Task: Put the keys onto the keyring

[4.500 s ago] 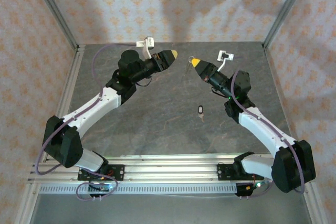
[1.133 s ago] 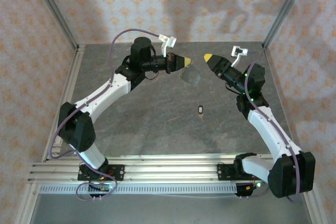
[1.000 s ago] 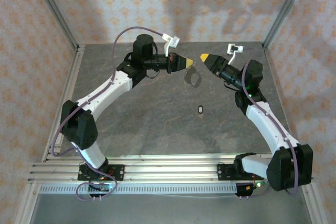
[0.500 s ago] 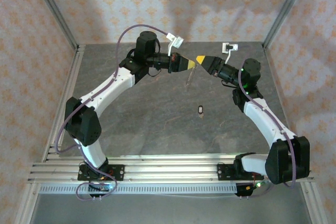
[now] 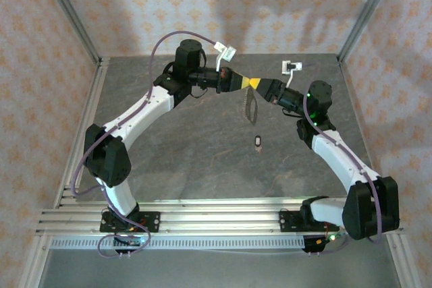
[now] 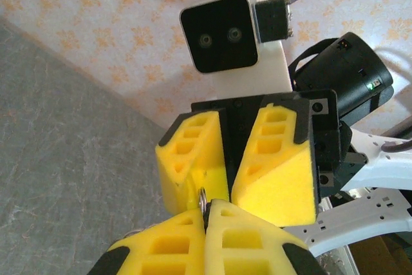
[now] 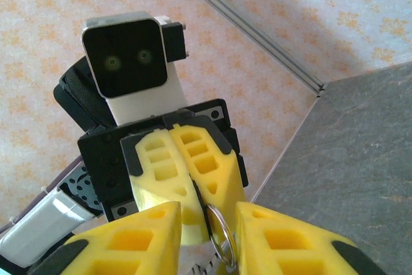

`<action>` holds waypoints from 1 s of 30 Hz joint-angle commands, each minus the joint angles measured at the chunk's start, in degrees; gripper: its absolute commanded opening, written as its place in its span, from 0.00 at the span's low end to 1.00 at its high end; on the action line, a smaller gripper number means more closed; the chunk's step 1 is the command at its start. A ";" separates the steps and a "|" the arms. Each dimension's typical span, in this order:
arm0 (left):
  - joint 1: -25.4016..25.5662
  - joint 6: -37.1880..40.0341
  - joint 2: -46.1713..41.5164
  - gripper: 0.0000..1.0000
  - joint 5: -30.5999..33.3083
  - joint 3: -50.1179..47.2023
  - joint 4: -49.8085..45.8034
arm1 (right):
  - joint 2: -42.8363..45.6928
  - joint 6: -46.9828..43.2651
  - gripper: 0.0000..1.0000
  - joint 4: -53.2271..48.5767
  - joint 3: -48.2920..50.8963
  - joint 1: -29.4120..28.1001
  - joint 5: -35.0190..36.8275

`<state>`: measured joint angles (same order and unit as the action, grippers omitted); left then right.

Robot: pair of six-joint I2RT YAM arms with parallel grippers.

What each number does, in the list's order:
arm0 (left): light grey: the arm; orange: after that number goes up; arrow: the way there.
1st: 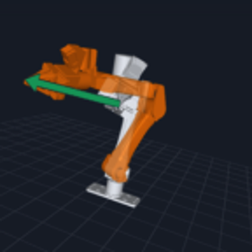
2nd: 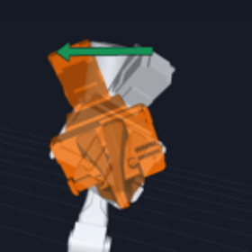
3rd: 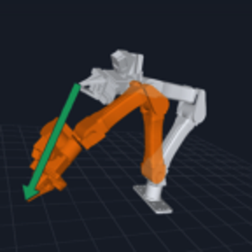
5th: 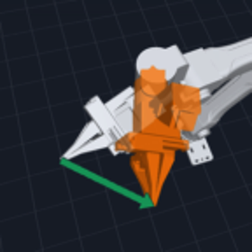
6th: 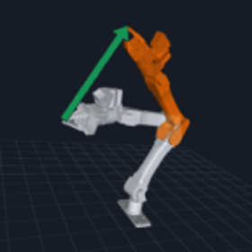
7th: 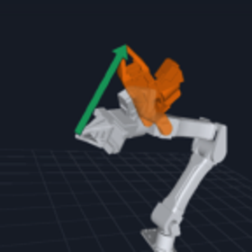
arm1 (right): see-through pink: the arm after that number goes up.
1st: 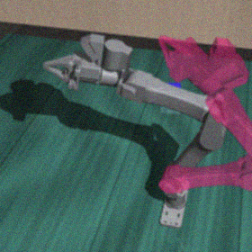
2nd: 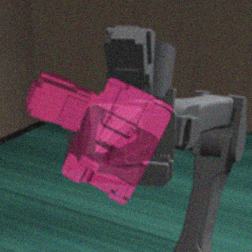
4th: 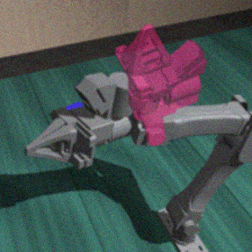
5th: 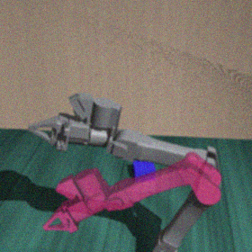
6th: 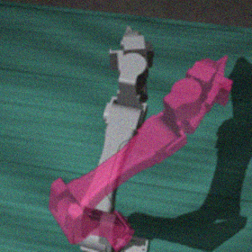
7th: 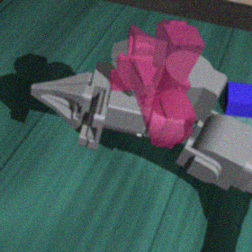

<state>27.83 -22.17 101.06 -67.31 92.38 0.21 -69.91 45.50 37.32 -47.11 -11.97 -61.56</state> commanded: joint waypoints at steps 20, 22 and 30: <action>-0.86 1.79 1.25 0.00 -3.35 3.25 -0.02 | 1.41 -1.46 0.20 2.01 -0.59 -0.34 0.70; -0.85 2.08 1.24 0.00 -3.44 3.24 -0.21 | 1.18 -1.36 0.18 2.02 -0.95 -0.31 0.60; -0.80 2.58 1.34 0.00 -4.59 3.25 -1.18 | 1.18 0.24 0.00 4.24 -0.66 -0.25 1.40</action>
<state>27.09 -20.84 101.67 -69.14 93.49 -0.51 -69.36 45.32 37.19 -45.87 -11.97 -60.88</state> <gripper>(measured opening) 0.043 0.046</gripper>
